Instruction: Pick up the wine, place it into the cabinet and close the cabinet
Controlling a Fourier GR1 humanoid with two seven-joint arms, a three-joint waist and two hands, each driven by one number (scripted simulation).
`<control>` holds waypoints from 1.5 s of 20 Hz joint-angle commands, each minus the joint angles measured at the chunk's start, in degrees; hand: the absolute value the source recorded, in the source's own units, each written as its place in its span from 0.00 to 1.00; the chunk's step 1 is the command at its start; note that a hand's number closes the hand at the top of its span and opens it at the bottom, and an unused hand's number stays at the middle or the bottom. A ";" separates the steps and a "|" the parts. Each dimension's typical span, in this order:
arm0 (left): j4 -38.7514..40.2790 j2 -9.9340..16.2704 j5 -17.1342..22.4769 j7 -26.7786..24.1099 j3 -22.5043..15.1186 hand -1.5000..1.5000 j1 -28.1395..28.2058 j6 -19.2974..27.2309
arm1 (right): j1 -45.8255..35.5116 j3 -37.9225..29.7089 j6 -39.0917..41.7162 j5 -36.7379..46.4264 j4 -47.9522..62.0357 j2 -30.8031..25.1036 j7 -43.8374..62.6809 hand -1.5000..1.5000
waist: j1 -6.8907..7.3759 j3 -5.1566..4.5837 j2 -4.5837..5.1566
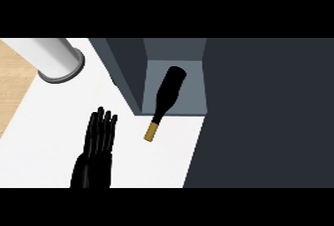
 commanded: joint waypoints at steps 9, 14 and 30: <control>-9.34 10.66 5.48 -3.78 9.29 0.00 12.92 -8.18 | -8.43 16.37 -4.05 3.73 -6.19 6.87 10.96 1.00 | 0.66 -0.22 -0.08; -12.30 14.54 9.22 -3.71 13.62 0.00 17.03 -12.32 | -14.88 20.50 -7.79 4.25 1.37 14.44 15.54 1.00 | 1.94 -0.35 -0.15; -12.91 22.56 20.25 -5.59 28.16 0.00 24.65 -28.61 | -50.96 16.48 -35.02 -0.93 23.90 15.75 15.26 1.00 | 4.06 -0.25 0.51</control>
